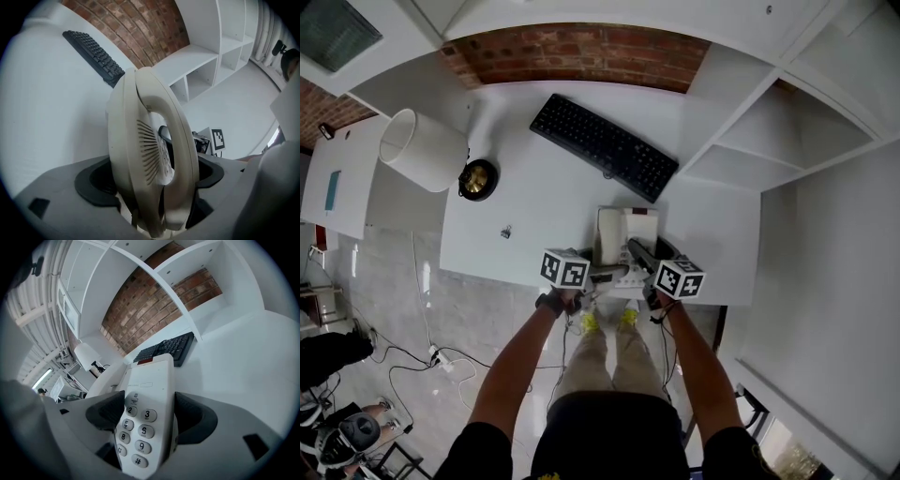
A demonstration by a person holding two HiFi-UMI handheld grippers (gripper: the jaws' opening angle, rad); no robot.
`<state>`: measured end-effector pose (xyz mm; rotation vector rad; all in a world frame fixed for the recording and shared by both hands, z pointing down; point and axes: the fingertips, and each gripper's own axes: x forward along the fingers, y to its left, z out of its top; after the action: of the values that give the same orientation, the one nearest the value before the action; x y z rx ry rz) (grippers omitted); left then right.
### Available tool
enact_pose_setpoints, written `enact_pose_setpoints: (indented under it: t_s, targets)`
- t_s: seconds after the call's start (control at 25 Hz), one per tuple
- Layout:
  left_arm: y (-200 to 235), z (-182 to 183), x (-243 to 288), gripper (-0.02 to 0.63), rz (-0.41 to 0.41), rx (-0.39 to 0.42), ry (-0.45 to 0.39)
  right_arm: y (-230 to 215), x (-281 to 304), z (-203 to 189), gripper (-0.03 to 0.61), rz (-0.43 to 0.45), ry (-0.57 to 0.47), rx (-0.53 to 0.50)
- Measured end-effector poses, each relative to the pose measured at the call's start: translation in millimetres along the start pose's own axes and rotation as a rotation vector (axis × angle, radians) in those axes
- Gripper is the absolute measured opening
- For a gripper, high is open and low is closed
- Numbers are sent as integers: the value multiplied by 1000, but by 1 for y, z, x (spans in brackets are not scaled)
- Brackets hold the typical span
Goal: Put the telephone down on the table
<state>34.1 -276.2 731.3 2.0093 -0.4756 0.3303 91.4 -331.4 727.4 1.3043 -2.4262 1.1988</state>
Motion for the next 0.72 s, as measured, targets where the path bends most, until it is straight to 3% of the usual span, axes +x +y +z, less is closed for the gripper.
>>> enact_pose_setpoints:
  t_s: [0.28, 0.72]
  targets:
    - [2, 1, -4, 482, 91, 30, -81, 2, -3, -2, 316, -11, -1, -26]
    - [7, 2, 0, 500, 206, 59, -66, -1, -6, -3, 302, -26, -9, -40]
